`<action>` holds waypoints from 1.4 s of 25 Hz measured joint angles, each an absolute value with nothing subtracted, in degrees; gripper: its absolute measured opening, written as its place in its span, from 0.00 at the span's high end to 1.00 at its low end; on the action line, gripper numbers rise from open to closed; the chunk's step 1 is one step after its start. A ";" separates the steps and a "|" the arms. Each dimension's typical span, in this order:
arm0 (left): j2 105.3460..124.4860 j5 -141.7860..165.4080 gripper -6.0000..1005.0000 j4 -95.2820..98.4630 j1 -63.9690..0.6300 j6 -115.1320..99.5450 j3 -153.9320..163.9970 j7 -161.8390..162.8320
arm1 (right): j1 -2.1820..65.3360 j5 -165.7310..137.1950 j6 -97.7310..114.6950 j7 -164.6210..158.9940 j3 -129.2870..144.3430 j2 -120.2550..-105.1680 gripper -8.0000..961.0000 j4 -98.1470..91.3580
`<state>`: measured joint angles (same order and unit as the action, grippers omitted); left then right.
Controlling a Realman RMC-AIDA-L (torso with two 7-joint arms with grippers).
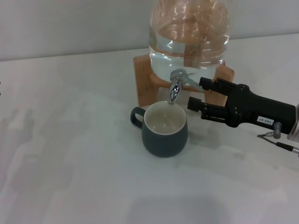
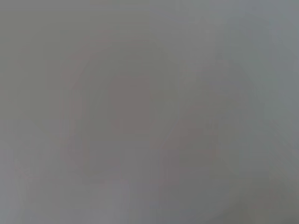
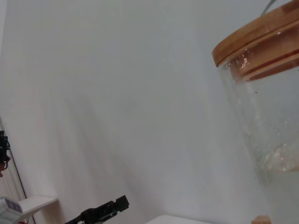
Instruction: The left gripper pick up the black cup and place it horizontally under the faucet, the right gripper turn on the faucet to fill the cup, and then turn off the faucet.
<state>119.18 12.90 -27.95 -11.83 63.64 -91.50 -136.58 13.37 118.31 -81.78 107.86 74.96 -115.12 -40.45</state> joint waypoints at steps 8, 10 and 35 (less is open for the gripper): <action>119.18 12.98 0.60 -27.93 -11.68 63.81 -91.50 -136.66 | 13.07 118.38 -82.01 107.96 74.03 -115.04 0.12 -40.10; 119.18 12.99 0.60 -27.89 -11.59 63.81 -91.50 -136.67 | 12.96 118.32 -82.00 107.97 73.02 -114.96 0.12 -40.08; 119.09 13.01 0.60 -27.68 -12.13 63.82 -91.49 -136.41 | 10.10 116.24 -86.65 107.34 68.53 -114.44 0.12 -39.99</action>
<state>119.09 13.01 -27.68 -12.13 63.82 -91.49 -136.41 10.10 116.24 -86.65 107.34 68.53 -114.44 -39.99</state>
